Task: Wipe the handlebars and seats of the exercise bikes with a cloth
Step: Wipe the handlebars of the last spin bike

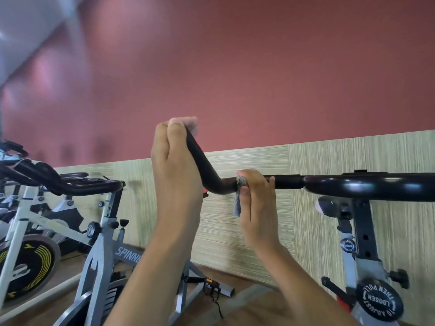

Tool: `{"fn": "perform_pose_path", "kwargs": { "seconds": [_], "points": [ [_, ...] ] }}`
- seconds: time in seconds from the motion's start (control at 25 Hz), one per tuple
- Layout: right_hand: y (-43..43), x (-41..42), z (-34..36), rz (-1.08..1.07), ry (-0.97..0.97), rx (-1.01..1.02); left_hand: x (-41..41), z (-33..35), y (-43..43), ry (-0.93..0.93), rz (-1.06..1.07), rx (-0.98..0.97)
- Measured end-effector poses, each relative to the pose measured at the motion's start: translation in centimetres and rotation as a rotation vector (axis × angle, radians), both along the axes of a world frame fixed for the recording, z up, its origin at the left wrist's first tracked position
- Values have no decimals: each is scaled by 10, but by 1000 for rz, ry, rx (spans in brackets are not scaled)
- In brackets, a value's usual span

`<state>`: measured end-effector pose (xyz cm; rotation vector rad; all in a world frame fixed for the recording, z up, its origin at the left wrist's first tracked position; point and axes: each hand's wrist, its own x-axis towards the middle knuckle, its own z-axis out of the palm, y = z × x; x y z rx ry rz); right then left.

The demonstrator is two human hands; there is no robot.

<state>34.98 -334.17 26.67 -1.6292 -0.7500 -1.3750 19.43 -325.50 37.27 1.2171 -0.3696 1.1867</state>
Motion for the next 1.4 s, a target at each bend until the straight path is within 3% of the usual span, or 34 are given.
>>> {"fn": "perform_pose_path", "kwargs": {
  "seconds": [0.16, 0.28, 0.64, 0.8, 0.96, 1.04, 1.12, 1.24, 1.32, 1.4],
  "points": [
    [-22, 4, 6, -592, -38, -205, -2, 1, 6, 2, -54, 24],
    [-48, 0, 13, -769, -26, -250, -4, 0, 12, -4, -91, 68],
    [-35, 2, 14, -828, -27, -256, 9, -2, 12, -111, -42, 72],
    [-23, -1, 14, -810, -2, -136, 14, -5, 10, -146, -19, 70],
    [-40, -1, 4, -839, 9, -412, 11, -1, 9, -139, -38, 72],
    [-44, -4, 7, -846, 44, -440, 4, -4, 5, -84, -8, 64],
    [-40, -11, 8, -671, 87, -340, -5, -22, -5, -56, 49, -24],
    [-40, -48, 0, -55, 279, -126, -7, -69, -23, -108, 149, -139],
    [-41, -84, -2, 375, 465, 18, -2, -95, -38, 60, 23, -34],
    [-43, -114, -6, 645, 588, 148, 1, -108, -53, 221, -192, 149]
  ]
}}
